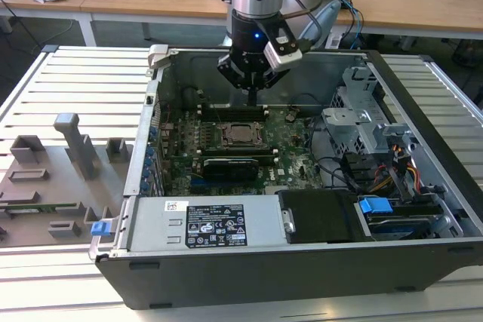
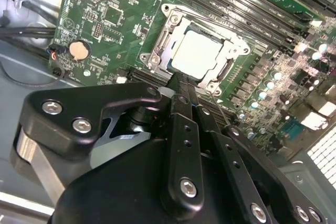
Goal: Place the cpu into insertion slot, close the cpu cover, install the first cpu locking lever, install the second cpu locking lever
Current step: 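Install the first cpu locking lever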
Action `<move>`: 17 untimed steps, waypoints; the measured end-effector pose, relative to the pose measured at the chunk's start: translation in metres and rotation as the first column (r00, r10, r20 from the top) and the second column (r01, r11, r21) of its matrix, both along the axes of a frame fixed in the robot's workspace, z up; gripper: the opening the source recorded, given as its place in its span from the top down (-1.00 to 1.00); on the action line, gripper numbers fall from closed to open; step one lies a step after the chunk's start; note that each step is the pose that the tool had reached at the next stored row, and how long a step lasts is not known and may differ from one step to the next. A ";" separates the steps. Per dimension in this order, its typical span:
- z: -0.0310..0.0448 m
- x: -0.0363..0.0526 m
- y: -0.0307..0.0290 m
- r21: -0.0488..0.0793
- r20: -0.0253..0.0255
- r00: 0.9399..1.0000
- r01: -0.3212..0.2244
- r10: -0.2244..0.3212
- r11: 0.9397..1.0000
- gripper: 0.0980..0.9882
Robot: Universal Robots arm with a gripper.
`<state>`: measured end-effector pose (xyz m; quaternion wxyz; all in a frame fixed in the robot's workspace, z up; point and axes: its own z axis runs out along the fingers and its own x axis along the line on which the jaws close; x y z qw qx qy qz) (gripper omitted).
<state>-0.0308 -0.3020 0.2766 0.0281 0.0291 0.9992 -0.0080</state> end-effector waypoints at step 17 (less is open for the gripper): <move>0.0001 -0.0061 -0.0001 0.000 0.000 0.992 -0.129 0.129 0.992 0.98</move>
